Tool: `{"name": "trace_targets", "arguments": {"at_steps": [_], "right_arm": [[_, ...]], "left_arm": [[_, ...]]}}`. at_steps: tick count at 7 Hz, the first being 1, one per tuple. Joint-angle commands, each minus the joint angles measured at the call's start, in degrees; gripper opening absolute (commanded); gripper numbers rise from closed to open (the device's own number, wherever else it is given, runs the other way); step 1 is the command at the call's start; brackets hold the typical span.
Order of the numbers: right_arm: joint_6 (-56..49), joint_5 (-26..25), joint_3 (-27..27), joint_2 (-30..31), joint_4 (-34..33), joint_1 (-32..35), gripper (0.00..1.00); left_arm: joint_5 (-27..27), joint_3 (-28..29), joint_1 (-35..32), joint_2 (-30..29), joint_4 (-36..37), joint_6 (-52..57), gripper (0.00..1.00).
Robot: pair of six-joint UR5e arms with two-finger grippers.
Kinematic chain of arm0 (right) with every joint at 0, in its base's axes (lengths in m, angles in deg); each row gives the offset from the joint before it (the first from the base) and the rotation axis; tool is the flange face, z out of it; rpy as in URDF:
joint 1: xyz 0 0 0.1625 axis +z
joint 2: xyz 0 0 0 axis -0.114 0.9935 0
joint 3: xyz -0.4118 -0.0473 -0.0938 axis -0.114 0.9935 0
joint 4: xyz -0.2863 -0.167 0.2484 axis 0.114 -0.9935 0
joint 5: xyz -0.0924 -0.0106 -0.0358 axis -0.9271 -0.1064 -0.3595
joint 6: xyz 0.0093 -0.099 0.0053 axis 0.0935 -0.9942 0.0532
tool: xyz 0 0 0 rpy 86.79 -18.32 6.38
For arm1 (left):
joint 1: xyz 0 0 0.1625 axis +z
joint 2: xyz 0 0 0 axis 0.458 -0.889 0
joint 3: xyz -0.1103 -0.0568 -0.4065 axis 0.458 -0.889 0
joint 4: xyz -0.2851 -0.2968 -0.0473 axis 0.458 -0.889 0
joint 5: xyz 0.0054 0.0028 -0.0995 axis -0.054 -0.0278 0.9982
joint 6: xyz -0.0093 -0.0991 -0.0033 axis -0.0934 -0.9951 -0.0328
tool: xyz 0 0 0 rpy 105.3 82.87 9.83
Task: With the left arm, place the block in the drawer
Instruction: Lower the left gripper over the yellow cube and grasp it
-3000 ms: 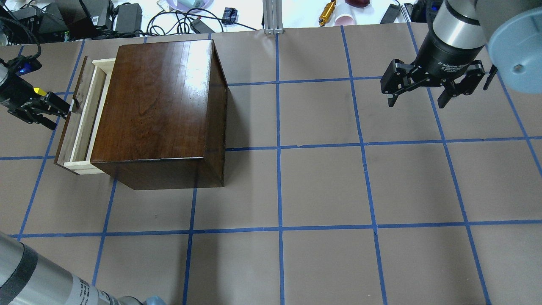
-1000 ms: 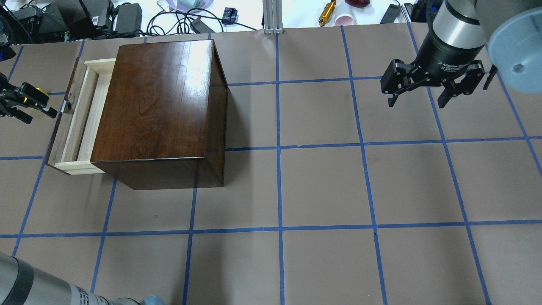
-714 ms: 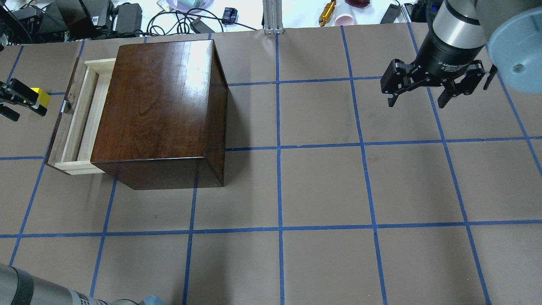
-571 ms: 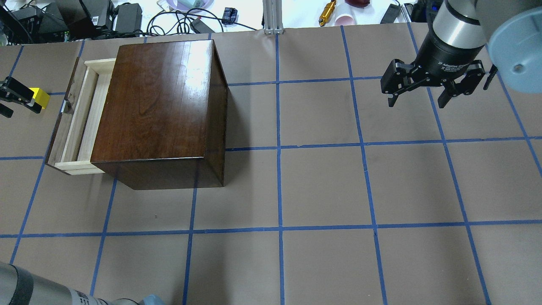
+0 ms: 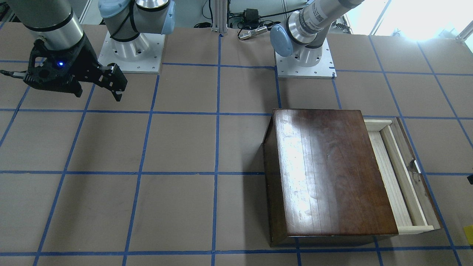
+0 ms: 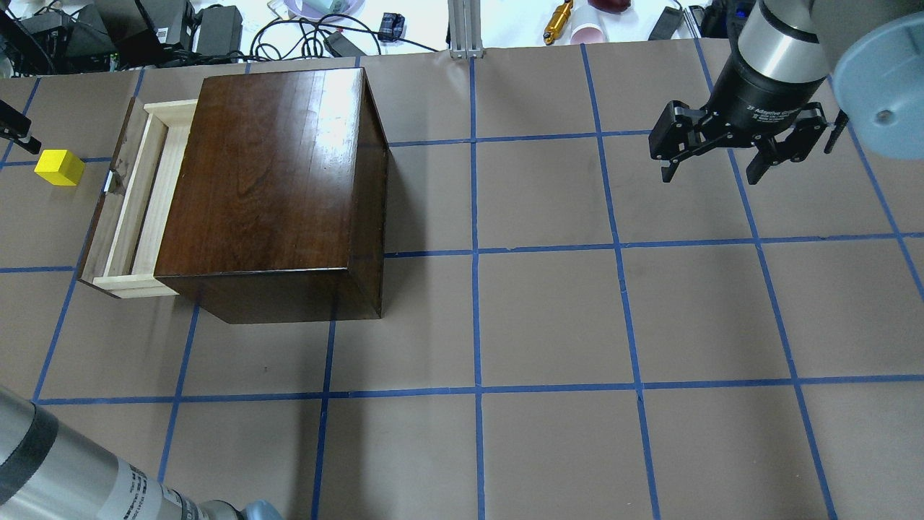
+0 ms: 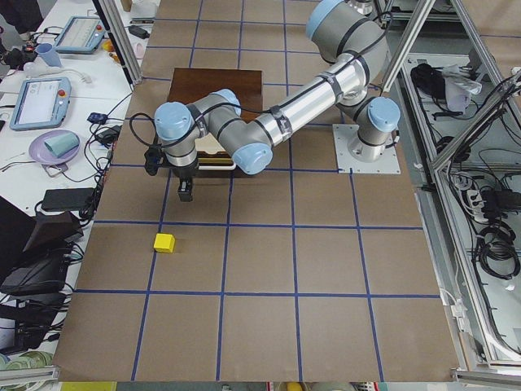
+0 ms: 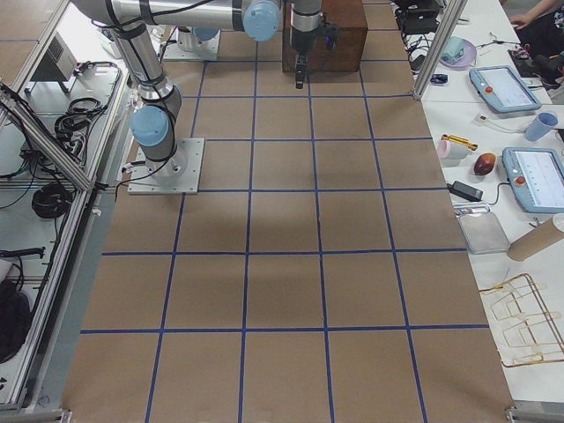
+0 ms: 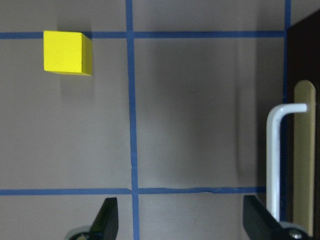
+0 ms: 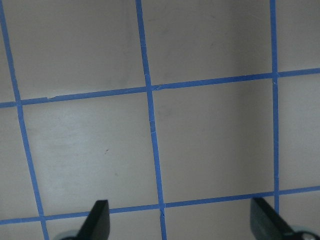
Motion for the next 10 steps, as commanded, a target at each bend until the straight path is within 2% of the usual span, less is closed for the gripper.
{"name": "trace_targets", "arguments": {"at_steps": [1, 3, 6, 8, 10], "right_arm": [[0.0, 0.0, 0.0, 0.0, 0.0, 0.0, 1.00], [0.0, 0.0, 0.0, 0.0, 0.0, 0.0, 1.00], [0.0, 0.0, 0.0, 0.0, 0.0, 0.0, 1.00], [0.0, 0.0, 0.0, 0.0, 0.0, 0.0, 1.00], [0.0, 0.0, 0.0, 0.0, 0.0, 0.0, 1.00]], "left_arm": [[0.0, 8.8, 0.0, -7.3, 0.0, -0.1, 0.92], [0.0, 13.5, 0.1, -12.5, 0.0, -0.3, 0.92], [0.4, 17.8, 2.1, -18.1, 0.7, 0.7, 0.92], [0.4, 19.6, 2.9, -20.6, 1.3, 3.7, 0.92], [0.8, 20.0, 2.9, -23.7, 5.0, 5.2, 0.92]]}}
